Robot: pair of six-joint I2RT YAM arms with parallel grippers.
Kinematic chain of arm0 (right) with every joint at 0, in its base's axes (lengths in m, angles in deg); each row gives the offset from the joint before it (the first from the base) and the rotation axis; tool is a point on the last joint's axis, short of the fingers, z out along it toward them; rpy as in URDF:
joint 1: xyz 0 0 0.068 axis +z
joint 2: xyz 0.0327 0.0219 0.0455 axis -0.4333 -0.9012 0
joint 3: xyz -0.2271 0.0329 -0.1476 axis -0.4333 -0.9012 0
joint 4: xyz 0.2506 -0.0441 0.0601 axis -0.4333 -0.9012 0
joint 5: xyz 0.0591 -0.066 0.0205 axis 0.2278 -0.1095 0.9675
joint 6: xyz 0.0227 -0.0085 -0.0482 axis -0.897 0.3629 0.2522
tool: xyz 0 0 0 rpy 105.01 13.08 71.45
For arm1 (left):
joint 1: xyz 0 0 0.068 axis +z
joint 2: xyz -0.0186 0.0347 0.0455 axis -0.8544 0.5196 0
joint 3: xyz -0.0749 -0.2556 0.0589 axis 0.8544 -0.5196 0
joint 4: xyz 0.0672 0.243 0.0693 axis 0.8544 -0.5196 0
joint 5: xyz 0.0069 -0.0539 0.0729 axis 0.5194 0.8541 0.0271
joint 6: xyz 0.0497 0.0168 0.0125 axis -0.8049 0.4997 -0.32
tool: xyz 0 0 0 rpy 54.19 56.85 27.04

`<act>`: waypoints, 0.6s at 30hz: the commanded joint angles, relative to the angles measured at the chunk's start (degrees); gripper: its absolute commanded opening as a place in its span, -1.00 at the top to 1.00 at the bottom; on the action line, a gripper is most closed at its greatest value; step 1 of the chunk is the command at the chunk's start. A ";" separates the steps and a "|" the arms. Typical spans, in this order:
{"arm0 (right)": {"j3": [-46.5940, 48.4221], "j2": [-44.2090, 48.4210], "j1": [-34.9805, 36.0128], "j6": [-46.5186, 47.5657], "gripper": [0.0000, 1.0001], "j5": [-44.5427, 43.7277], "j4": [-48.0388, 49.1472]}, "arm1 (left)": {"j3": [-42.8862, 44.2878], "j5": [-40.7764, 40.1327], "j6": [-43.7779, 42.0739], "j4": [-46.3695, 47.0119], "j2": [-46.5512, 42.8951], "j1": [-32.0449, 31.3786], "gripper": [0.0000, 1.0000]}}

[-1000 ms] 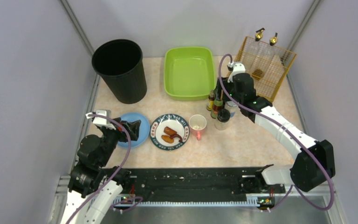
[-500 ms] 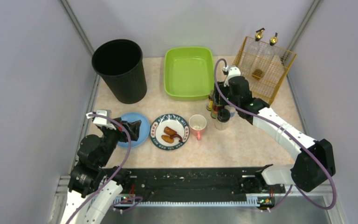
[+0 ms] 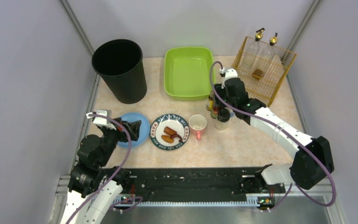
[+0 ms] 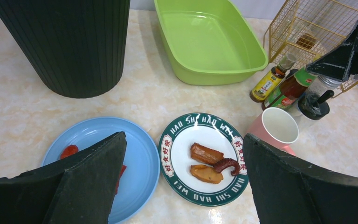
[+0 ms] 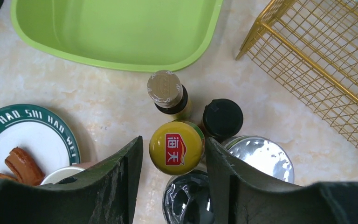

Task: Clear the kitchen counter

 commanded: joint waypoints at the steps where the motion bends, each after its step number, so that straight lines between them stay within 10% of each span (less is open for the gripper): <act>1: 1.39 -0.85 1.75 1.00 0.02 -2.72 1.19 | -0.20 0.37 -0.59 2.21 0.79 -0.20 -0.98; 13: 0.29 -0.28 4.40 2.66 0.97 -6.68 4.51 | -0.20 0.16 -0.59 2.12 0.59 -0.19 -0.98; 18: -0.09 1.95 4.59 2.93 1.00 -7.34 6.19 | -0.16 0.12 -0.59 2.11 0.57 -0.21 -0.98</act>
